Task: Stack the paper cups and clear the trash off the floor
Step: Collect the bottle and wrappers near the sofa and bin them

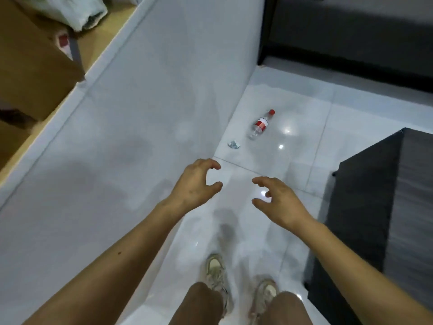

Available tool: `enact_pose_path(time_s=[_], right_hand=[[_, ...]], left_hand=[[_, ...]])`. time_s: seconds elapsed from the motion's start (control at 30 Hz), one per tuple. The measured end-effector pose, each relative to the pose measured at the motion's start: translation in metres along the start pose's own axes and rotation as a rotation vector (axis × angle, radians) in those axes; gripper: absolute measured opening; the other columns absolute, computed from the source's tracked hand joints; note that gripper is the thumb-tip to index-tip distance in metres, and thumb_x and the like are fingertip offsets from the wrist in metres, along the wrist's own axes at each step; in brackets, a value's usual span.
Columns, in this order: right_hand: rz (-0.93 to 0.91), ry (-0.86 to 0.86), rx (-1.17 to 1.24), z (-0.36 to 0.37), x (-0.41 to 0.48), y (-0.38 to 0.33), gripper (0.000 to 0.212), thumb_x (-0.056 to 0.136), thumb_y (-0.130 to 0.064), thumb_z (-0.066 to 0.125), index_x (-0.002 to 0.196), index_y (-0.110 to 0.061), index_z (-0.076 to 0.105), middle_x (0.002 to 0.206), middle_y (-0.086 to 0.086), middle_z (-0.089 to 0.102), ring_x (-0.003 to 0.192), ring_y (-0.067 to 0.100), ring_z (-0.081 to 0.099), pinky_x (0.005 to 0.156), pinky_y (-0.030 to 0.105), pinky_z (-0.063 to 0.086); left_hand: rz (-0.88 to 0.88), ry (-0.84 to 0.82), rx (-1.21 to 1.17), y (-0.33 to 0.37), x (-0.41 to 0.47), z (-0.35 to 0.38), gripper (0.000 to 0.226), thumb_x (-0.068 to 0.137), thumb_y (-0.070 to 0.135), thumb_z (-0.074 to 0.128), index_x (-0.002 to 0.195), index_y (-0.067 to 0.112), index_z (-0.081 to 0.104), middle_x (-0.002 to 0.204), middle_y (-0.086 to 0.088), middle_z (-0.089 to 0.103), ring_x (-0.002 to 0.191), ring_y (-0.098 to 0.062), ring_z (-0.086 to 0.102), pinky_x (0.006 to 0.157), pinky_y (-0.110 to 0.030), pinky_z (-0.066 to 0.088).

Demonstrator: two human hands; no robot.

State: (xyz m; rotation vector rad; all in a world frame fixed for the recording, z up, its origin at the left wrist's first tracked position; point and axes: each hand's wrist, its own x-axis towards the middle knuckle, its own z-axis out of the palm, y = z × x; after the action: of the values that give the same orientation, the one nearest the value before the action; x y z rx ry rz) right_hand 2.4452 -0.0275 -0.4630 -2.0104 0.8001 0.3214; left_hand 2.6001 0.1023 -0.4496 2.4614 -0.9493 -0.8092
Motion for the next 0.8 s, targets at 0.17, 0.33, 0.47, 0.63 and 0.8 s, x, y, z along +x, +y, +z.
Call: enact_pose_path(time_s=[0.17, 0.33, 0.47, 0.63, 0.8], right_hand=[[-0.049, 0.035, -0.065, 0.056, 0.104, 0.06, 0.046, 0.09, -0.024, 0.055, 0.133, -0.028, 0.042, 0.135, -0.005, 0.044, 0.108, 0.015, 0.054, 0.085, 0.02, 0.039], [-0.156, 0.02, -0.219, 0.121, 0.203, 0.15, 0.047, 0.091, -0.025, 0.052, 0.135, -0.031, 0.037, 0.137, -0.009, 0.04, 0.118, 0.015, 0.048, 0.093, 0.028, 0.045], [-0.198, 0.002, -0.244, 0.167, 0.268, 0.209, 0.047, 0.091, -0.026, 0.053, 0.134, -0.033, 0.038, 0.138, -0.011, 0.039, 0.112, 0.014, 0.053, 0.089, 0.024, 0.043], [-0.256, -0.023, -0.26, 0.214, 0.319, 0.25, 0.045, 0.09, -0.027, 0.053, 0.133, -0.031, 0.04, 0.138, -0.012, 0.039, 0.108, 0.013, 0.054, 0.087, 0.02, 0.04], [-0.289, -0.038, -0.284, 0.24, 0.344, 0.265, 0.046, 0.09, -0.027, 0.054, 0.134, -0.031, 0.04, 0.139, -0.01, 0.039, 0.111, 0.013, 0.054, 0.087, 0.018, 0.039]], left_hand=[[0.015, -0.034, 0.027, -0.078, 0.088, 0.086, 0.038, 0.083, 0.026, 0.061, 0.12, 0.024, 0.051, 0.132, 0.002, 0.048, 0.121, -0.019, 0.044, 0.099, -0.03, 0.039], [0.004, -0.012, 0.04, -0.169, 0.171, 0.19, 0.039, 0.082, 0.025, 0.062, 0.119, 0.025, 0.051, 0.133, 0.004, 0.045, 0.121, -0.019, 0.043, 0.1, -0.031, 0.038], [-0.048, -0.004, 0.055, -0.239, 0.223, 0.265, 0.041, 0.08, 0.023, 0.063, 0.119, 0.025, 0.052, 0.134, 0.002, 0.045, 0.121, -0.02, 0.043, 0.1, -0.031, 0.037], [-0.105, -0.003, 0.112, -0.312, 0.252, 0.33, 0.04, 0.077, 0.031, 0.067, 0.115, 0.033, 0.055, 0.134, 0.005, 0.046, 0.12, -0.021, 0.044, 0.101, -0.04, 0.04], [-0.207, -0.148, 0.228, -0.353, 0.262, 0.37, 0.061, 0.073, 0.039, 0.071, 0.128, 0.035, 0.044, 0.148, 0.0, 0.024, 0.136, -0.029, 0.021, 0.109, -0.04, 0.032]])
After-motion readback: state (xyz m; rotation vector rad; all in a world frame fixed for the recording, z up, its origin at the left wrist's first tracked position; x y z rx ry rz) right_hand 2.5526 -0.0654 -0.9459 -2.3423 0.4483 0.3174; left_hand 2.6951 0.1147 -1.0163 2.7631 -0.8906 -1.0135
